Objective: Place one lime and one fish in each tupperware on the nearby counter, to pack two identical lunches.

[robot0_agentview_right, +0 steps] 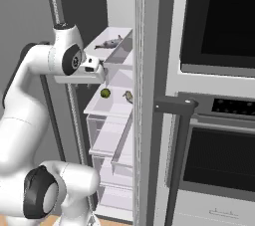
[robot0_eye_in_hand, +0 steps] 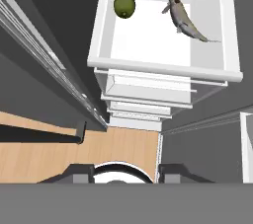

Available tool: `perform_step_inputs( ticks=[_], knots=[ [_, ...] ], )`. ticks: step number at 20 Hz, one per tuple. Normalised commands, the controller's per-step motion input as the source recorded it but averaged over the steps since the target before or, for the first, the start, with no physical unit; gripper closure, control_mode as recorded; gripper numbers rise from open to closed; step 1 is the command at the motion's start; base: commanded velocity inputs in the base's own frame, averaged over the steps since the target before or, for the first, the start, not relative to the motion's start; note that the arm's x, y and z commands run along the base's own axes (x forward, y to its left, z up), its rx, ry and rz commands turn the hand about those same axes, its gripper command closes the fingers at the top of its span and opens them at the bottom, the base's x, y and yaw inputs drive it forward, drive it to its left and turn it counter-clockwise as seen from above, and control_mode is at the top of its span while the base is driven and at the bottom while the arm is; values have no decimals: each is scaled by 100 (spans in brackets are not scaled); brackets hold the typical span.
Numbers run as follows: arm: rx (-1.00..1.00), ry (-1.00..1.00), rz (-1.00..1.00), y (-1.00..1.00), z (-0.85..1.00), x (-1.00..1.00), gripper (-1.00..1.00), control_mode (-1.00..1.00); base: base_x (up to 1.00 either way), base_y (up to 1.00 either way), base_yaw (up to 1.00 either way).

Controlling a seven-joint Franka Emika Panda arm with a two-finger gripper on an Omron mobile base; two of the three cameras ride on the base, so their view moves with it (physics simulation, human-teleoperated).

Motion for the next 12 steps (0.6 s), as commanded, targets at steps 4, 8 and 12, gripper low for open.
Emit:
perform_step_inputs(
  ticks=[4,8,12],
  knots=[
    [0,-1,1,0,0,-28,-100,-100,0,0,0],
    [0,-23,0,11,17,-53,-100,-100,0,0,0],
    [0,-25,-19,2,54,-32,-100,-100,0,0,0]
  ],
)
